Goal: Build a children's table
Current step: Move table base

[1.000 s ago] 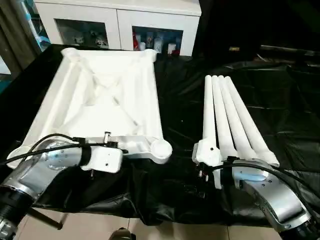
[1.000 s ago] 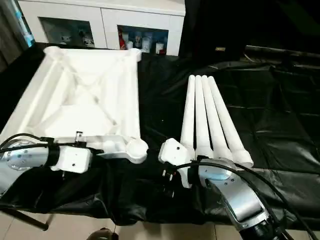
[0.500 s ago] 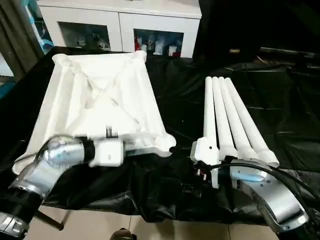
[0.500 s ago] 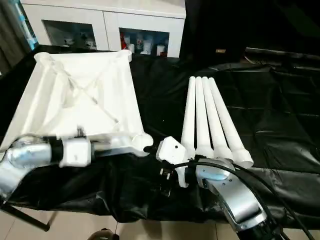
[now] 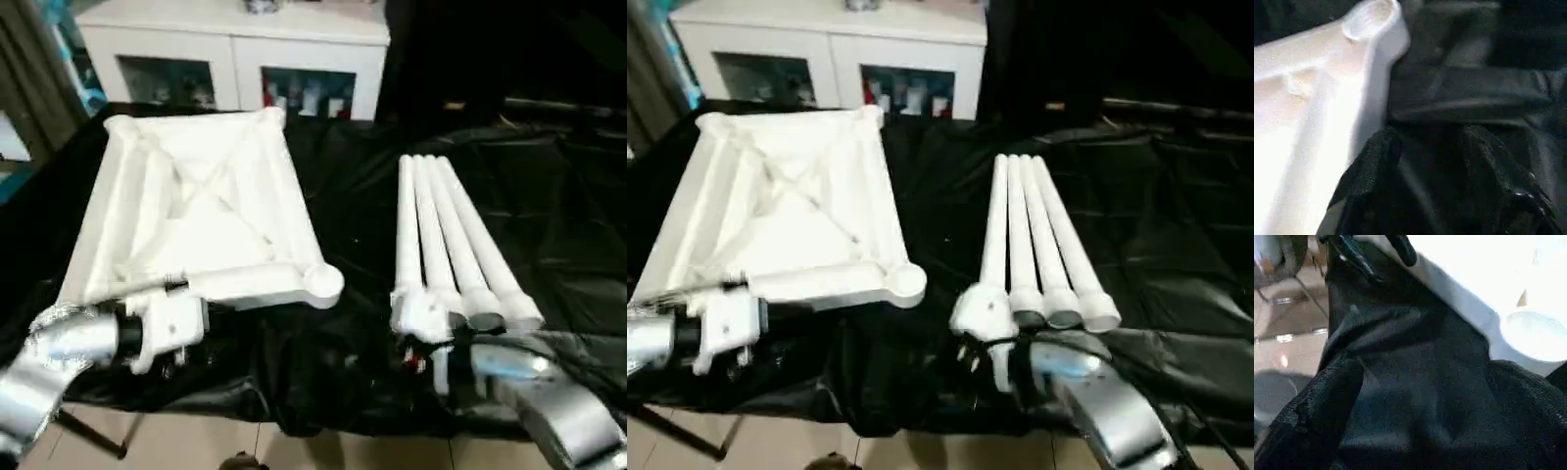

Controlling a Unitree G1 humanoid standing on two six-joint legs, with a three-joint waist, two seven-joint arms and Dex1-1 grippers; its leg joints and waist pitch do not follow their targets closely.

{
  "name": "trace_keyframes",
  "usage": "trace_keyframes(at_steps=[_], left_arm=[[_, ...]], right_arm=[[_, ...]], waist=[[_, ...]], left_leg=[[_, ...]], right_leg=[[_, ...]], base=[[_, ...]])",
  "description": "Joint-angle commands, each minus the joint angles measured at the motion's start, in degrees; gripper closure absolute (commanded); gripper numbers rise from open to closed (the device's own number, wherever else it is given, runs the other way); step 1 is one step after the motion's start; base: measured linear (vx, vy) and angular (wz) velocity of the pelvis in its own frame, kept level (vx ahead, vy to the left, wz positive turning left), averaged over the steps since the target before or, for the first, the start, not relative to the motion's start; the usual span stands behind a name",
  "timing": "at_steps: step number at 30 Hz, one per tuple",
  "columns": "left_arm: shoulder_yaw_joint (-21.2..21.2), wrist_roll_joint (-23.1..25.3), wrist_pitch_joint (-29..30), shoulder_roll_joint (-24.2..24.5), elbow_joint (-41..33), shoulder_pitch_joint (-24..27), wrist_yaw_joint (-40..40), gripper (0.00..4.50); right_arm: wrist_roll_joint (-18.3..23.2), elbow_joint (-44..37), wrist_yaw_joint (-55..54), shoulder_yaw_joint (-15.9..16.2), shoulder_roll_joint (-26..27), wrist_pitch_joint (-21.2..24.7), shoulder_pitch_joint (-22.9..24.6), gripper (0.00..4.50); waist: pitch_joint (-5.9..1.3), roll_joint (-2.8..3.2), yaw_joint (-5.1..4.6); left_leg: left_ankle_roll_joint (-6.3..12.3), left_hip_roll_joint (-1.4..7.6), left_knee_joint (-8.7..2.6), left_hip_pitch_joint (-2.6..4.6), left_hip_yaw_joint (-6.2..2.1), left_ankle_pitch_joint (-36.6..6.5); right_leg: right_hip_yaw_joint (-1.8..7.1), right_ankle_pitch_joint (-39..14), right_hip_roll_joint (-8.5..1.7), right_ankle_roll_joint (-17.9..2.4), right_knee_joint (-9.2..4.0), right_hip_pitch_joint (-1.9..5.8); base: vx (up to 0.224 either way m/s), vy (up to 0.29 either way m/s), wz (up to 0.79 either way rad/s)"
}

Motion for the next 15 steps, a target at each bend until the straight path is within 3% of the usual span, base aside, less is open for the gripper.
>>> trace_keyframes(at_steps=[1,4,6,7,8,11,14,15], left_arm=[[-0.8,1.1,0.5,0.1,-1.9,0.1,-0.2,2.04],[-2.3,2.2,1.5,-0.8,-2.4,0.9,0.1,2.04],[-3.7,3.9,2.0,-1.5,-2.3,1.8,0.6,2.04],[-4.4,4.5,2.3,-1.1,-2.5,2.6,0.1,2.04],[-4.4,4.5,2.3,-1.1,-2.5,2.6,0.1,2.04],[-5.9,6.3,3.1,0.4,-2.8,5.6,-0.8,2.04],[-6.0,6.5,3.2,0.5,-2.8,5.9,-0.8,2.04],[-6.1,6.8,3.1,0.6,-2.9,6.2,-0.9,2.04]], right_arm=[[-1.5,0.9,-0.7,-0.1,-0.1,-0.7,-1.1,0.0],[-2.6,3.2,-1.6,0.3,0.6,-0.5,-2.9,0.0],[-3.3,4.7,-1.8,1.0,0.8,-0.5,-4.0,0.0],[-3.8,4.8,-1.9,1.6,0.9,-0.3,-4.2,0.0],[-3.8,4.8,-1.9,1.6,0.9,-0.3,-4.2,0.0],[-6.2,5.8,-1.8,4.2,0.1,-1.5,-3.2,0.0],[-6.7,6.1,-1.8,4.4,-0.1,-1.8,-3.0,0.0],[-6.9,6.3,-1.9,4.4,0.0,-1.7,-2.8,0.0]], waist=[[-2.6,0.69,-0.42],[-2.61,0.46,-0.64],[-2.76,-0.08,-0.71],[-2.86,0.11,-0.65],[-2.95,-0.35,-0.65],[-3.19,0.03,-0.66],[-3.14,-0.1,-0.77],[-3.09,0.1,-0.77]], left_leg=[[-1.62,3.28,-5.26,1.11,-1.37,-17.5],[-1.95,3.14,-5.34,0.92,-1.44,-17.4],[-1.84,3.14,-5.26,0.99,-1.32,-16.7],[-1.77,3.15,-5.2,1.01,-1.34,-16.2],[-1.48,3.15,-5.17,0.91,-1.31,-15.2],[-1.32,3.19,-5.16,1.03,-1.27,-14.5],[-1.05,3.06,-5.14,1.01,-1.13,-14.5],[-1.11,3.06,-5.16,1.03,-1.17,-14.9]], right_leg=[[3.12,-14.0,-4.73,-8.6,-5.43,1.08],[3.09,-14.3,-4.8,-8.2,-5.42,1.16],[3.15,-13.6,-4.76,-7.8,-5.5,1.16],[3.16,-12.4,-4.77,-7.8,-5.37,1.18],[3.13,-10.8,-4.69,-7.8,-5.2,1.3],[2.98,-7.7,-4.52,-8.2,-5.06,1.3],[2.96,-6.0,-4.42,-8.8,-5.07,1.36],[2.97,-6.3,-4.4,-8.8,-5.05,1.32]], base=[[0.0,0.0,0.0],[0.0,0.0,0.0],[0.0,0.0,0.0],[0.0,0.0,0.0],[0.0,0.0,0.0],[0.0,0.0,0.0],[0.0,0.0,0.0],[0.0,0.0,0.0]])
